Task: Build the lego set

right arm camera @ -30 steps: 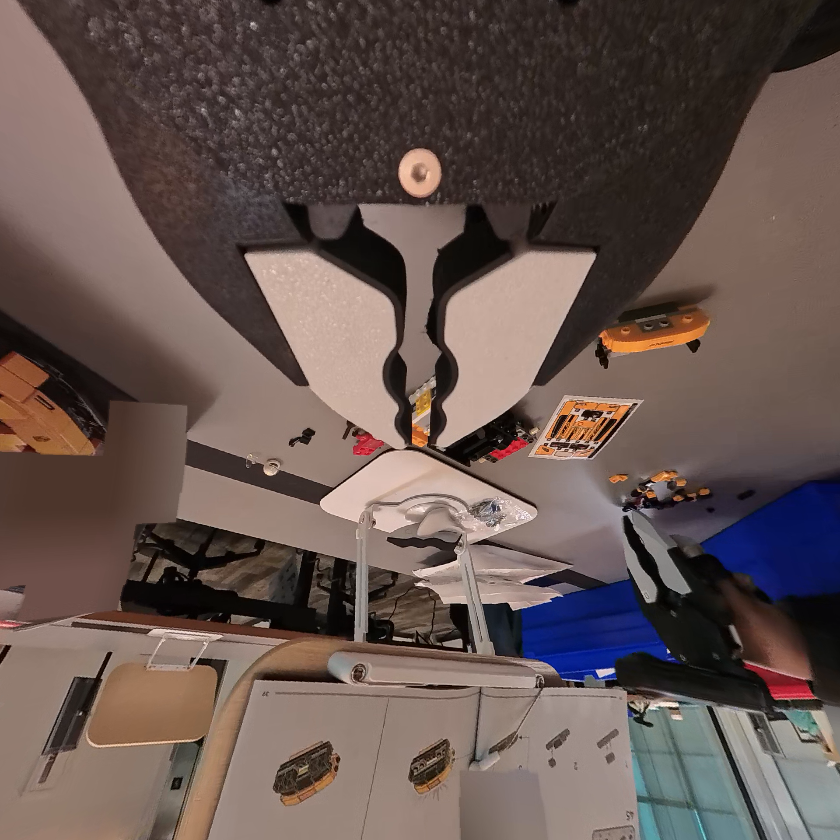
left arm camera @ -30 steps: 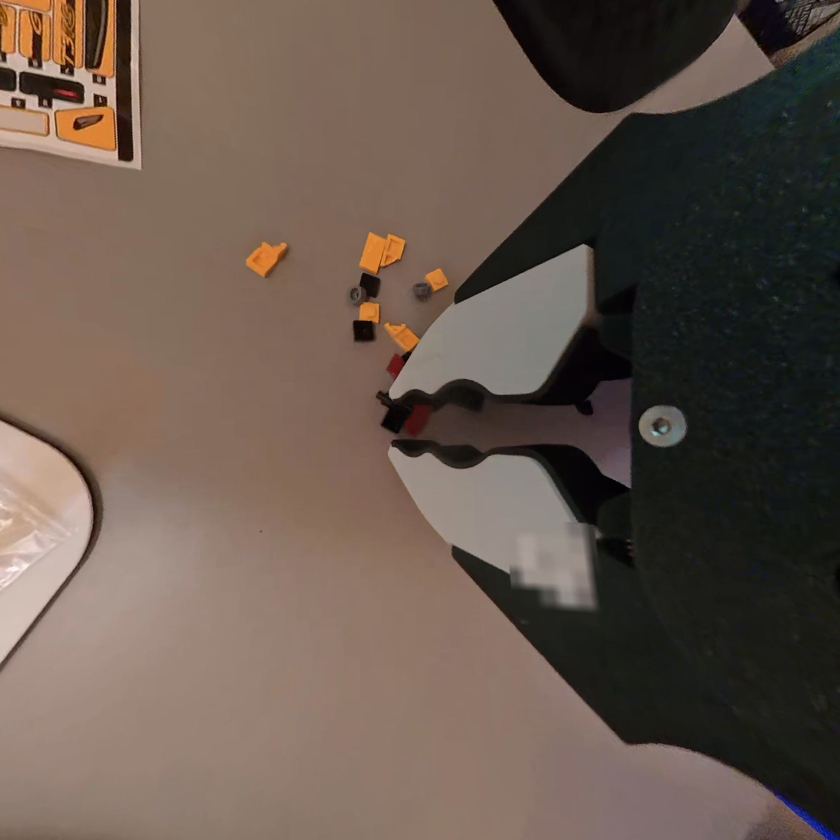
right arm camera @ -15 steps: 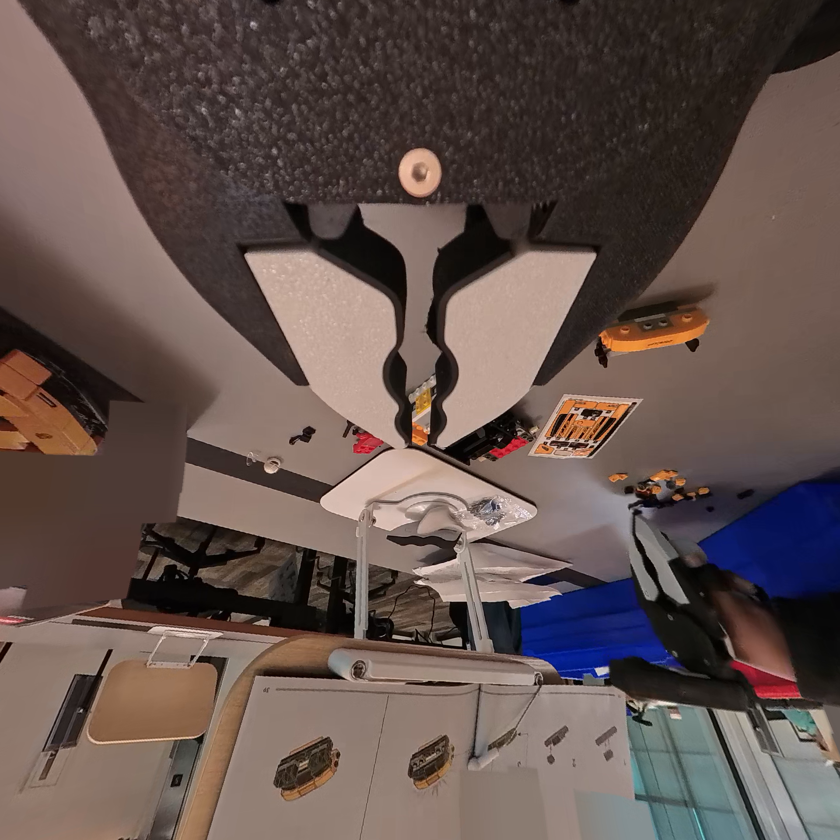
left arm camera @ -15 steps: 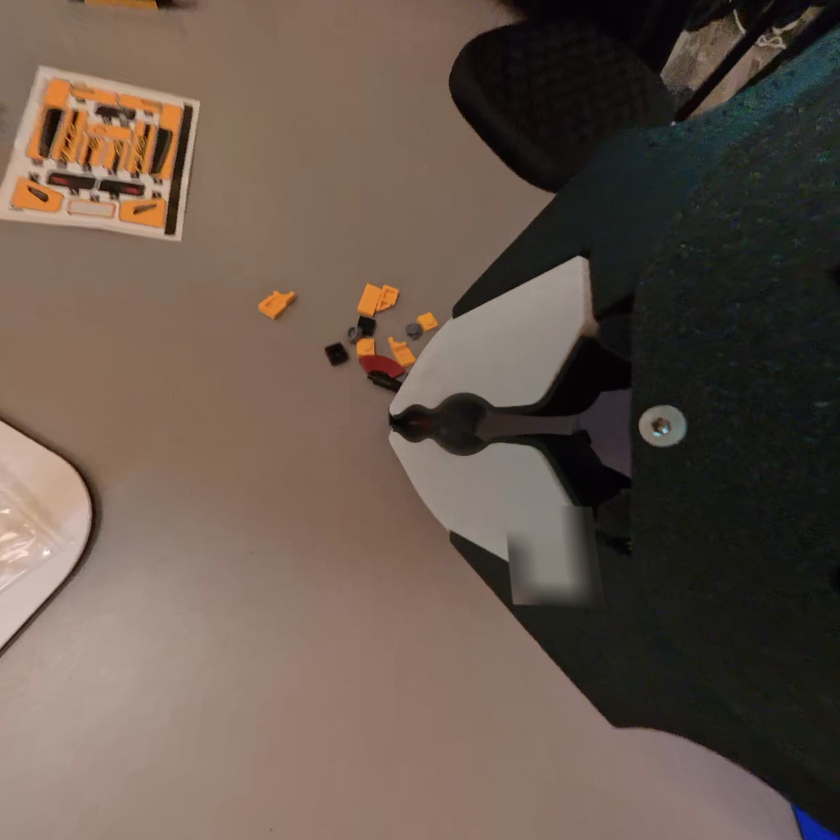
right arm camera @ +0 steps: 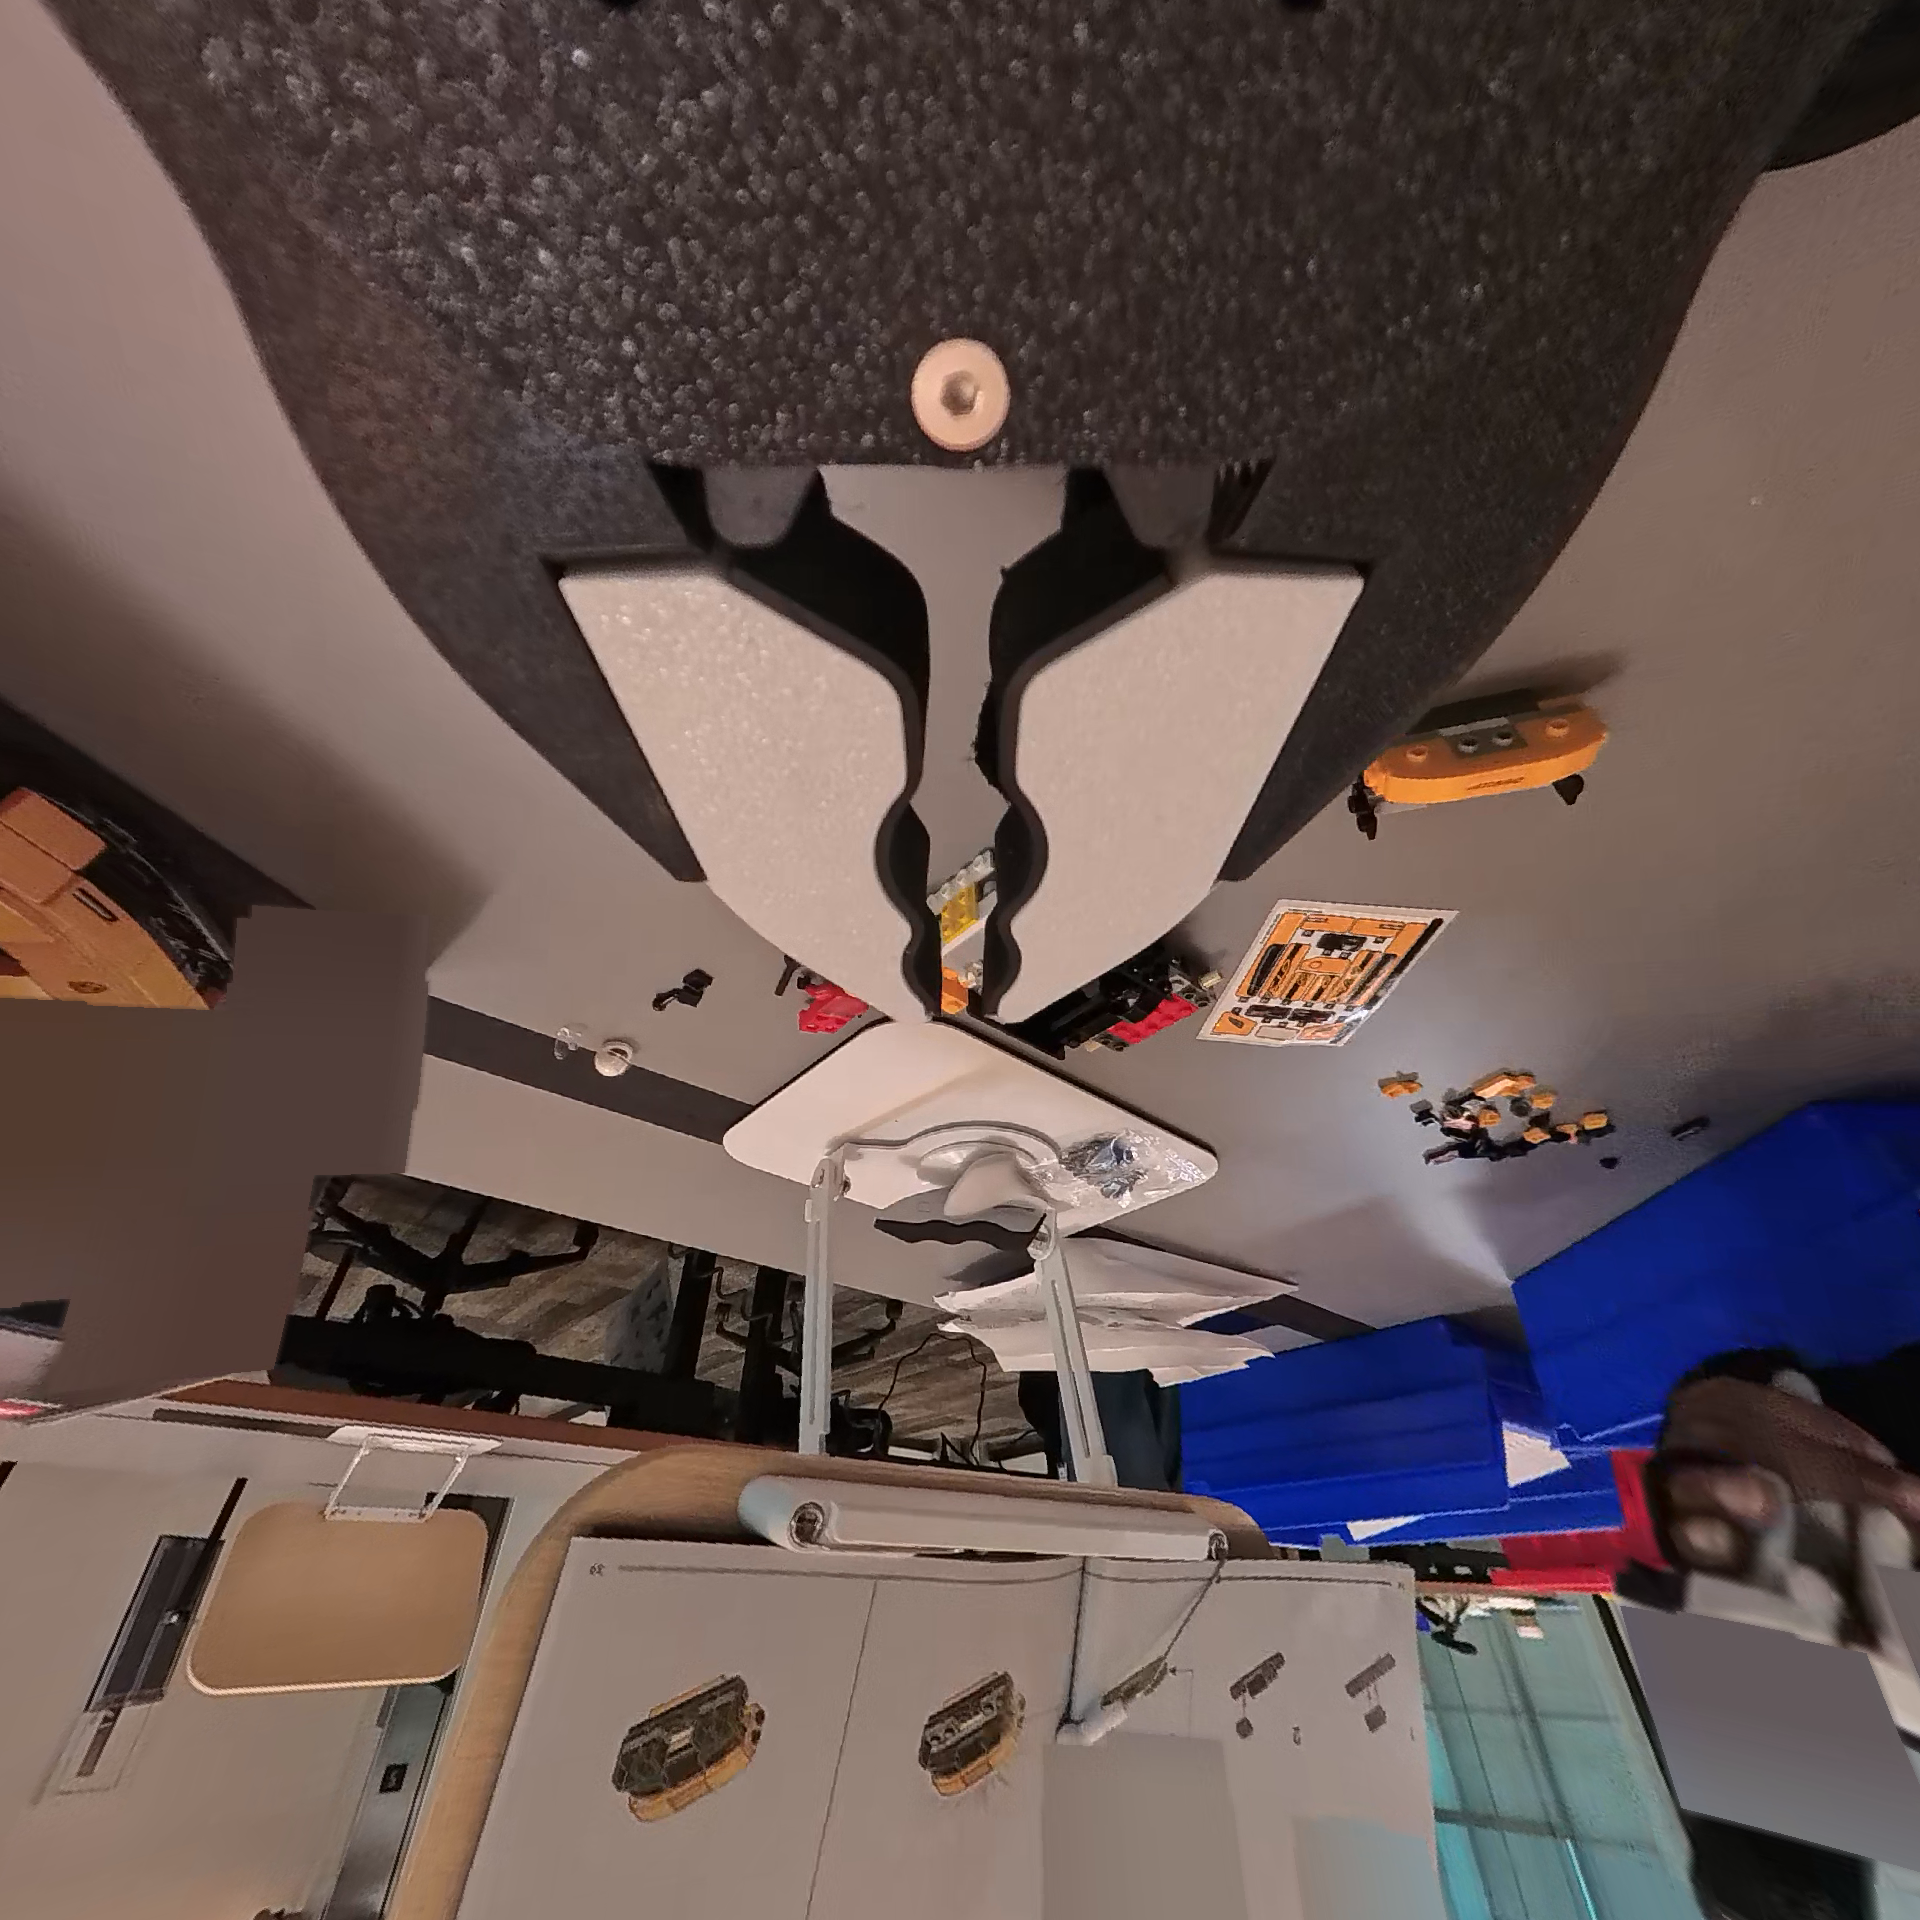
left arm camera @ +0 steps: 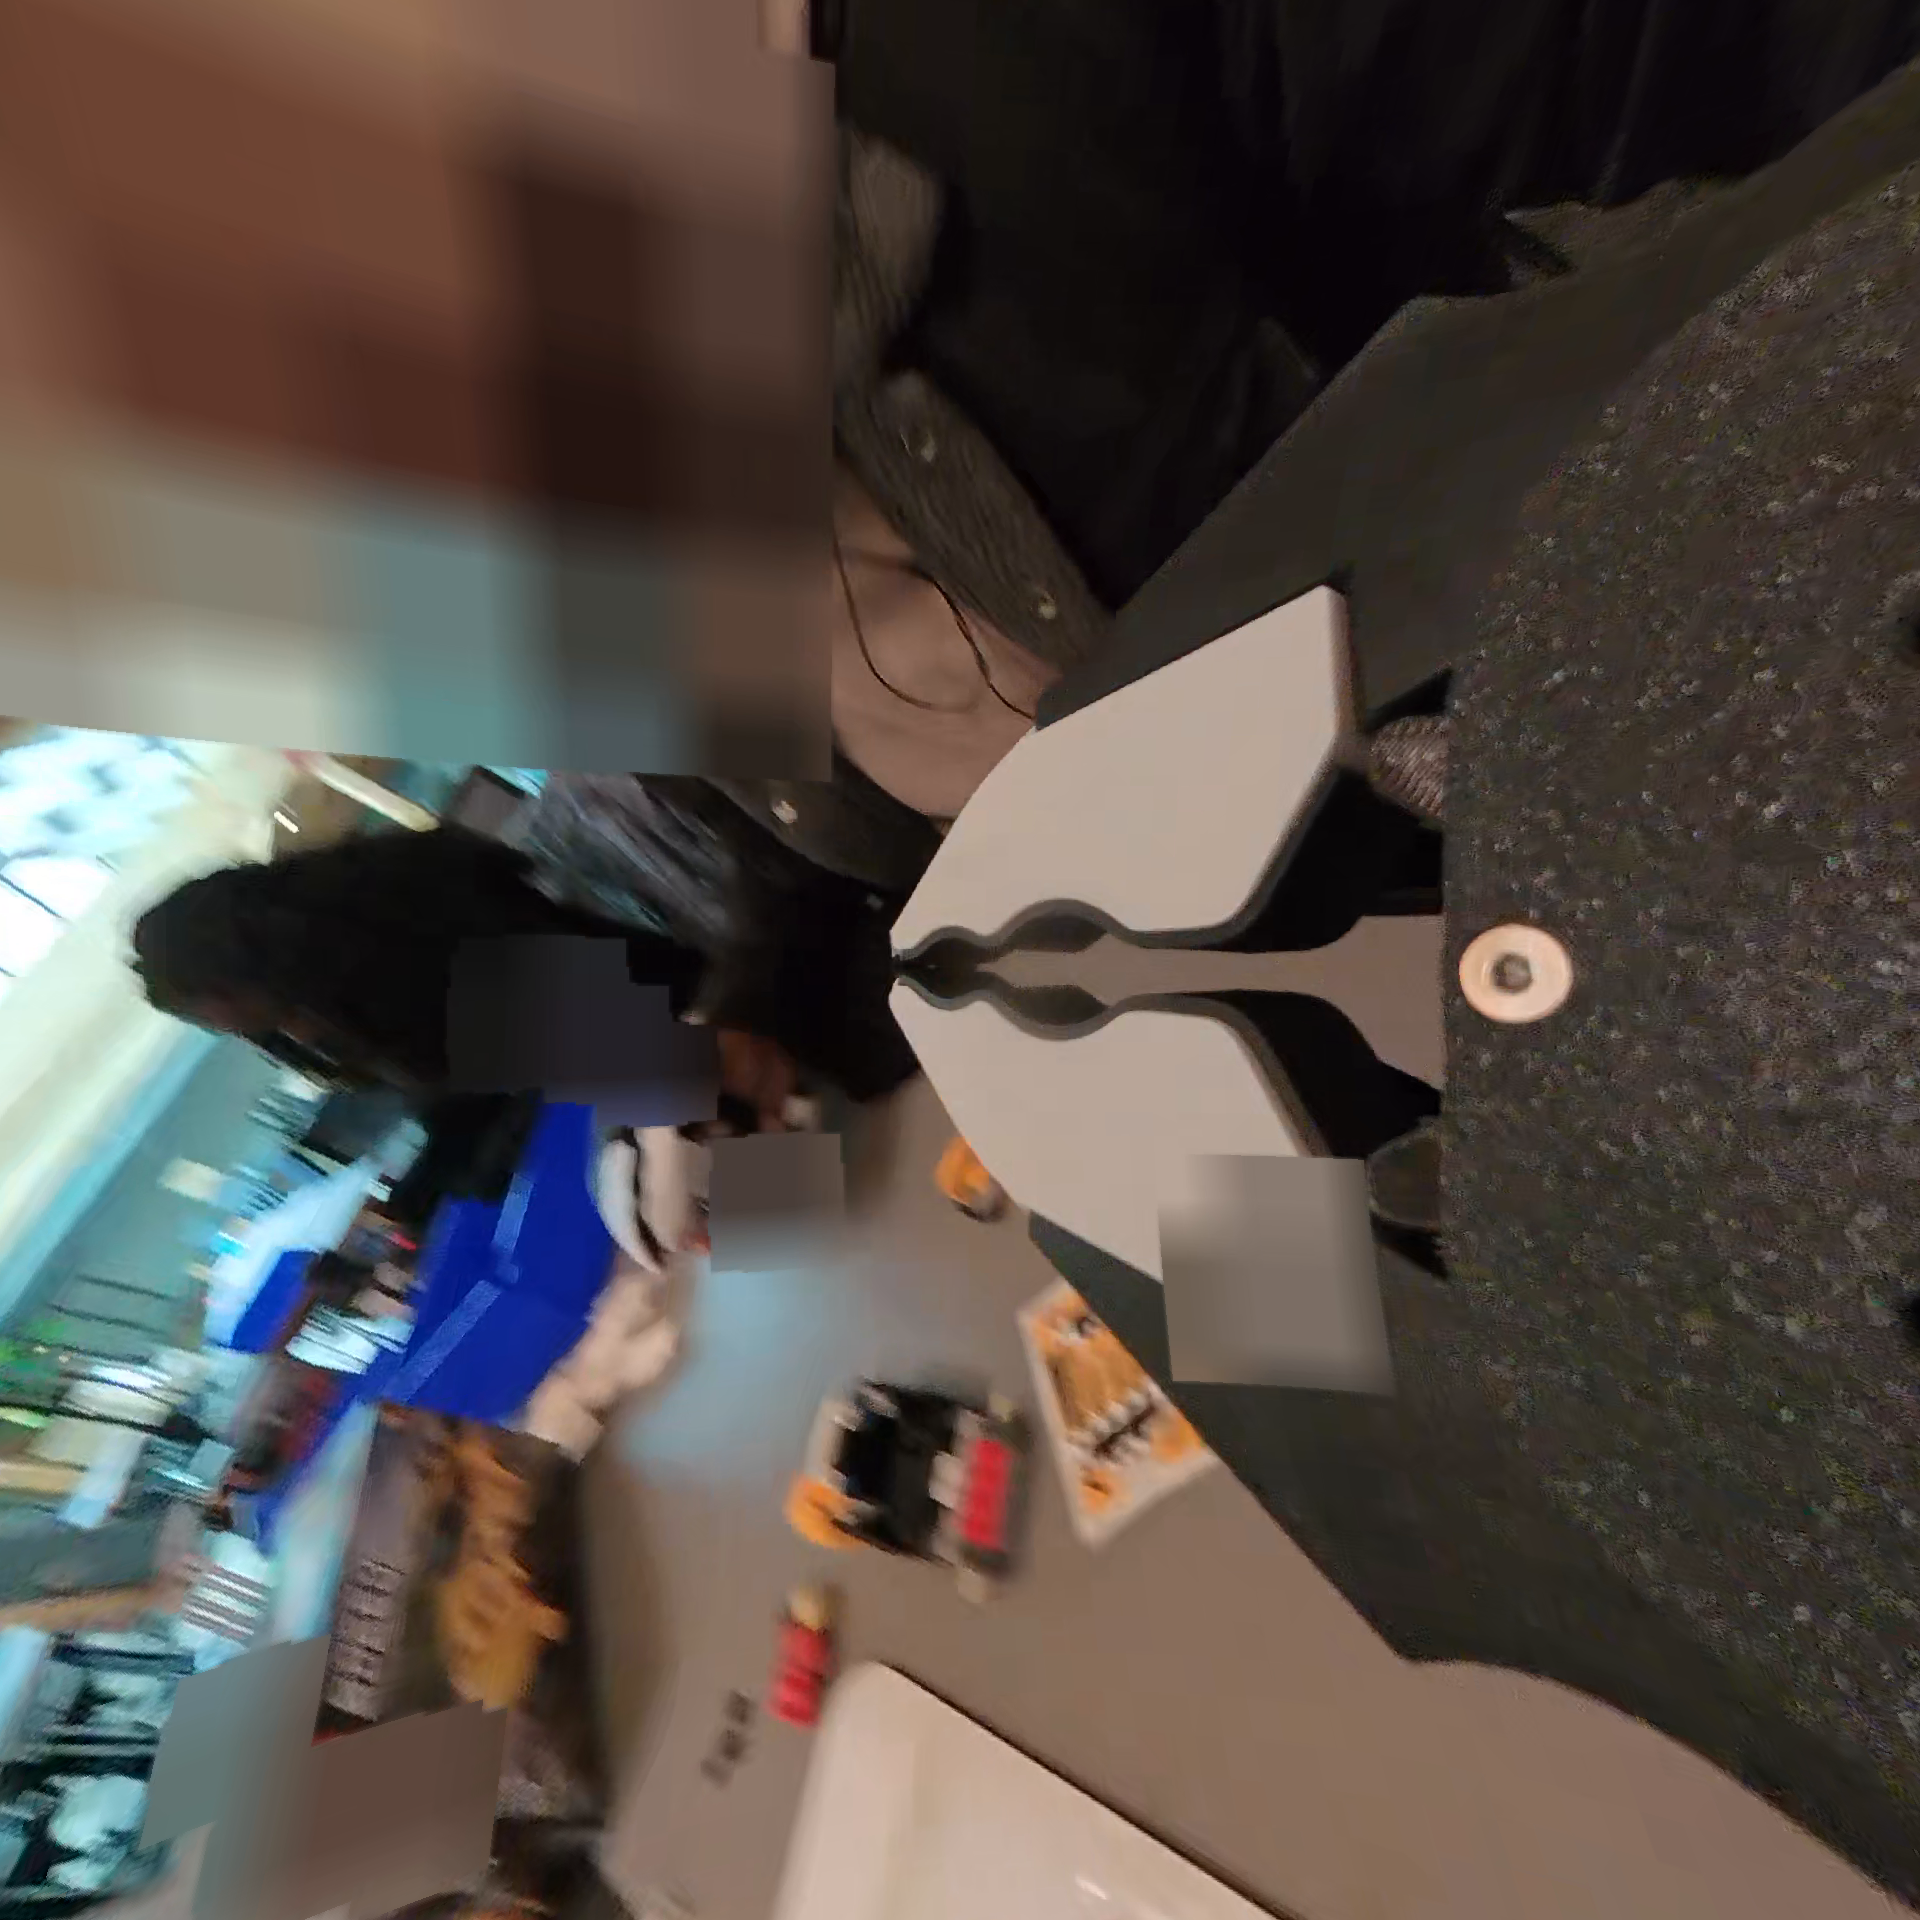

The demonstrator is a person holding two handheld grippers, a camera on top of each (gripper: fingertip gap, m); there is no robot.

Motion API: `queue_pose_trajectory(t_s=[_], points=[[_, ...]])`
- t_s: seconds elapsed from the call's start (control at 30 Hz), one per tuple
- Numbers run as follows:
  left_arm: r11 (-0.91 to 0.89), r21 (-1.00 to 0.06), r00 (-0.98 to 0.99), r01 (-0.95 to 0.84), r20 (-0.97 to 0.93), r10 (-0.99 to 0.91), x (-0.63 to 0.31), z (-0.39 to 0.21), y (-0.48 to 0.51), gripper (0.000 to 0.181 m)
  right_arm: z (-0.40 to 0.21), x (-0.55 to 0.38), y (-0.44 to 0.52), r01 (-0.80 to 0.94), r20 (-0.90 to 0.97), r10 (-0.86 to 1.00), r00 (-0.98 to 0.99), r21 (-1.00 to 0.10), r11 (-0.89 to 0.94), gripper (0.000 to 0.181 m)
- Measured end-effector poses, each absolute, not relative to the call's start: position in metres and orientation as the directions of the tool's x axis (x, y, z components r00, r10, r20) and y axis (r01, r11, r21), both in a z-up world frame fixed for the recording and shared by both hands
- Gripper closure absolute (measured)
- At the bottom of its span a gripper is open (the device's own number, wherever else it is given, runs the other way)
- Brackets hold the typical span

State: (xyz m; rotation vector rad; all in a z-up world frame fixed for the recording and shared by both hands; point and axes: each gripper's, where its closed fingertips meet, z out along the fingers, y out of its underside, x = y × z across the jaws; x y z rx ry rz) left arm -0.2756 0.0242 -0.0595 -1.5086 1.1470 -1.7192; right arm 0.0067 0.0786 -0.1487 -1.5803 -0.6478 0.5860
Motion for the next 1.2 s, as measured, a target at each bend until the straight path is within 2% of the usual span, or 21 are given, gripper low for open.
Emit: queue_pose_trajectory(t_s=[0.13,0.3,0.4,0.53,0.67,0.83,1.07,1.2], points=[[-0.427,-0.904,-0.299,0.003,0.407,-0.863,-0.268,-0.032,0.009,0.181,-0.147,0.007,0.078,0.070,0.001,0.704,0.710,-0.995,-0.070,0.175],[-0.397,-0.918,-0.291,-0.001,0.380,-0.878,-0.253,-0.029,0.002,0.181,-0.144,0.001,0.073,0.073,0.016,0.726,0.687,-0.996,-0.047,0.175],[-0.272,-0.958,-0.130,-0.095,0.282,-0.950,-0.230,-0.044,0.003,0.181,-0.136,-0.023,0.050,0.064,-0.005,0.832,0.554,-0.997,-0.049,0.175],[0.028,-0.969,0.088,-0.244,-0.051,-0.995,-0.188,-0.066,-0.002,0.181,-0.115,-0.072,-0.002,0.018,-0.165,0.957,0.239,-0.985,-0.174,0.172],[0.287,-0.906,0.198,-0.312,-0.357,-0.913,-0.149,-0.085,-0.016,0.181,-0.090,-0.101,-0.030,-0.054,-0.417,0.908,-0.038,-0.907,-0.418,0.162],[0.538,-0.762,0.267,-0.359,-0.637,-0.724,-0.126,-0.089,-0.034,0.181,-0.088,-0.108,-0.038,0.030,-0.637,0.737,-0.226,-0.761,-0.648,0.154],[0.667,-0.637,0.246,-0.387,-0.768,-0.592,-0.115,-0.092,-0.052,0.181,-0.094,-0.119,-0.057,0.096,-0.668,0.690,-0.279,-0.734,-0.672,0.158],[0.691,-0.608,0.215,-0.392,-0.790,-0.574,-0.111,-0.097,-0.057,0.181,-0.093,-0.120,-0.060,0.099,-0.677,0.674,-0.296,-0.723,-0.683,0.173]])
